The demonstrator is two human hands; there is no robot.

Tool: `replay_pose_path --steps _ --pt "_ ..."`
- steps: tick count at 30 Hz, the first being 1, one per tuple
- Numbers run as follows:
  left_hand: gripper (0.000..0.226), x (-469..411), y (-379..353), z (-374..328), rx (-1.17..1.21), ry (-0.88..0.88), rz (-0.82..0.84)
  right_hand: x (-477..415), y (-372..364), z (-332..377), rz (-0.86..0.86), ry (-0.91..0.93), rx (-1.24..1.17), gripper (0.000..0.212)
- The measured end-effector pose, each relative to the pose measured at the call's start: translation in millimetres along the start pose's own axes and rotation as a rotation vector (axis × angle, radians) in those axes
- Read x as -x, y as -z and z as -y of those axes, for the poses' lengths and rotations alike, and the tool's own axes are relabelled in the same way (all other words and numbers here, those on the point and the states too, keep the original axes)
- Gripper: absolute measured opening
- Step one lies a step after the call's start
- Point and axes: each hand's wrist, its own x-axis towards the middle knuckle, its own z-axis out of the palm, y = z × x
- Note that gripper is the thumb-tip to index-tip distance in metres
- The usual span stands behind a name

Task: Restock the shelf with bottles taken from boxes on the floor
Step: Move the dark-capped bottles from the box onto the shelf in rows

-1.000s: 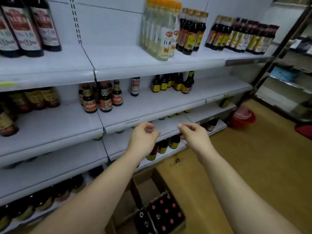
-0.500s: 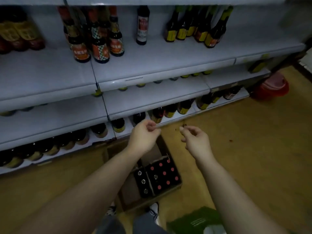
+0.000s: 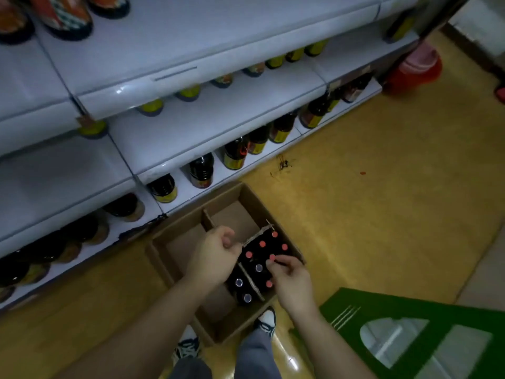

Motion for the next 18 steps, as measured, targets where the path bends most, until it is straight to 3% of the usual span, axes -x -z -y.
replay_pose_path --steps 7,11,18 --pt "0.022 -47 -71 96 -0.140 -0.028 0.153 -57 -61 -102 0.011 -0.173 -0.046 0.022" --pt "0.031 -76 -112 149 -0.170 0.009 0.196 -98 -95 -159 0.028 -0.243 -0.024 0.026" --pt "0.029 -123 -166 222 -0.271 0.017 0.237 -164 -140 -230 0.038 -0.246 0.077 0.037"
